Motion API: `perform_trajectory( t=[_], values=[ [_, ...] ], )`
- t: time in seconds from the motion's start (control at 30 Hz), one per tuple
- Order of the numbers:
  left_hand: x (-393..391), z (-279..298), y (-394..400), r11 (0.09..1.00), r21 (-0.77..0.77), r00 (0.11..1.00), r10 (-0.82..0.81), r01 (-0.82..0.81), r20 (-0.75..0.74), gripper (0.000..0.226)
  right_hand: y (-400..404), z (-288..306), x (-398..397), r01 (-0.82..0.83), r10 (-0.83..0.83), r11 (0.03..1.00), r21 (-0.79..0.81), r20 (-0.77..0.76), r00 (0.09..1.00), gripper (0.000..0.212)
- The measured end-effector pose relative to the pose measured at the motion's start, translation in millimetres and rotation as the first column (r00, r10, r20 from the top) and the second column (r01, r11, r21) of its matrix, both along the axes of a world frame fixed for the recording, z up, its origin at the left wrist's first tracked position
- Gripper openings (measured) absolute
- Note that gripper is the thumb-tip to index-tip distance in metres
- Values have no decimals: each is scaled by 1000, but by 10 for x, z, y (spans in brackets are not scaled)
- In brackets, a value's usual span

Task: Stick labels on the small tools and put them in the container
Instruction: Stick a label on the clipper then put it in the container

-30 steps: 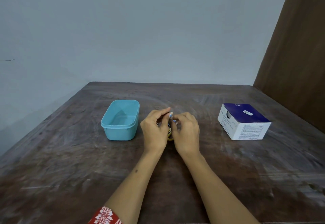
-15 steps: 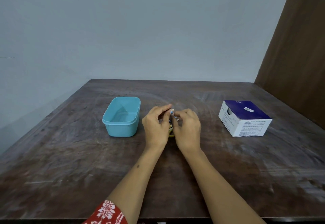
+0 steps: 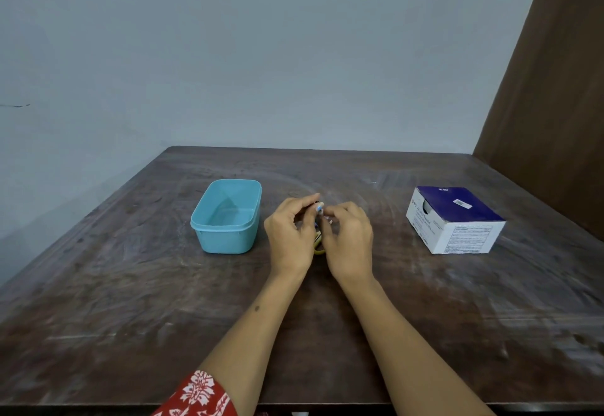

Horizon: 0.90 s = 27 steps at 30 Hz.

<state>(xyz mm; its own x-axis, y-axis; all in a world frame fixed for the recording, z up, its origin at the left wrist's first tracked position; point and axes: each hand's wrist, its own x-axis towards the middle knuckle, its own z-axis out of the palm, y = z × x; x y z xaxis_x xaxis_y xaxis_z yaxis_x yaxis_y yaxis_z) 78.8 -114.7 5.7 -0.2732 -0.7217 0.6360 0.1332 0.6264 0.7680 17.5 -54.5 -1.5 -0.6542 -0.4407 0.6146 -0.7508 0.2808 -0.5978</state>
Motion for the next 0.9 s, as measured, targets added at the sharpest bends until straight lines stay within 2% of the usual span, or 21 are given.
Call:
perform_trajectory(
  t=[0.17,0.3,0.47,0.57,0.67,0.8,0.9],
  values=[
    [-5,-14,-12,1000,0,1000,-3,3,3,17,12,-2,0,-23,22,998,63,25,999,8],
    [-1,-11,-10,1000,12,1000,0,0,7,18,9,6,11,-24,24,1000,7,11,1000,9],
    [-26,-22,-11,989,136,998,-53,49,22,35,-2,-13,-23,-14,14,1000,20,36,999,12],
    [-40,-48,-11,994,100,995,-57,48,80,25,-10,-12,-19,-18,18,1000,-10,29,999,13],
    [-46,-78,-26,992,120,996,-48,39,73,18,-10,-15,-19,-33,32,999,33,25,999,14],
    [-52,-87,-56,980,196,998,-37,25,59,18,-6,-13,-18,-39,36,996,83,47,998,13],
    [-65,-84,-59,983,181,997,-23,9,75,20,-13,-13,-20,-24,21,998,53,53,998,13]
  ],
)
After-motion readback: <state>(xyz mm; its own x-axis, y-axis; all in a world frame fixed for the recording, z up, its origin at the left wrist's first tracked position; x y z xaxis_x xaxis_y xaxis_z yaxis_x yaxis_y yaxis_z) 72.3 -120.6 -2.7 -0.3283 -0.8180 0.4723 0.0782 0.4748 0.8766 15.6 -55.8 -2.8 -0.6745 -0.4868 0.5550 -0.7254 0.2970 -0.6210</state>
